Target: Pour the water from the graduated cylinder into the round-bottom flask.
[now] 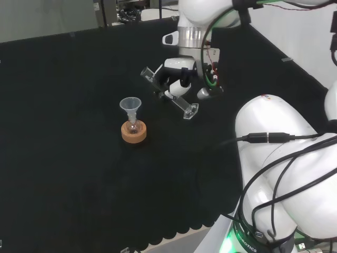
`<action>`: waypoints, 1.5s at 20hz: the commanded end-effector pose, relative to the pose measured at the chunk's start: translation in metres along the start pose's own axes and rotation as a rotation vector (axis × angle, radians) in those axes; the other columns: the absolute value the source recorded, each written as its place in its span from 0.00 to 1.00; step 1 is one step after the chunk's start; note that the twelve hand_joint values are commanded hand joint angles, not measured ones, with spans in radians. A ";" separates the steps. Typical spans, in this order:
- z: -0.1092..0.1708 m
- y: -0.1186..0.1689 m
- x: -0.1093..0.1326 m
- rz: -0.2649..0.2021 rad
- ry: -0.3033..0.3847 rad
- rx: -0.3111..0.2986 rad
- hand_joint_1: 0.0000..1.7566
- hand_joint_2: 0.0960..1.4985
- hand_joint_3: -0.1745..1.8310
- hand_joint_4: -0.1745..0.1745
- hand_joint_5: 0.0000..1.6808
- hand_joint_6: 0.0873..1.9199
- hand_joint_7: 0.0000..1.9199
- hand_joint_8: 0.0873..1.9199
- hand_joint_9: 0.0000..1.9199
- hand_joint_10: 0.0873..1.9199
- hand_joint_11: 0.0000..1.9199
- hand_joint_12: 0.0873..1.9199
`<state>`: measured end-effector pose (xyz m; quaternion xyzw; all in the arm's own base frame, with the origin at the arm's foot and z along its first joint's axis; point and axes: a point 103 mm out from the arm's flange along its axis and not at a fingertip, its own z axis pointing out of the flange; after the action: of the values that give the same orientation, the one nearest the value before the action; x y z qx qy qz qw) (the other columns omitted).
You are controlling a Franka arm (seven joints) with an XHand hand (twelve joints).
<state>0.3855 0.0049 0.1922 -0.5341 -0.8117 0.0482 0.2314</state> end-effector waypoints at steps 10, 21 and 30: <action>-0.002 -0.002 0.004 0.047 -0.165 0.288 0.77 0.76 0.07 0.15 0.56 0.39 0.47 0.59 0.71 0.08 0.60 0.37; -0.004 0.006 0.007 0.081 -0.211 0.390 0.77 0.76 0.07 0.16 0.56 0.38 0.47 0.59 0.71 0.08 0.61 0.37; -0.009 0.012 0.011 0.102 -0.241 0.468 0.77 0.76 0.07 0.16 0.56 0.38 0.48 0.59 0.72 0.08 0.61 0.37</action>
<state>0.3937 0.0202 0.1983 -0.4945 -0.7840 0.2862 0.2428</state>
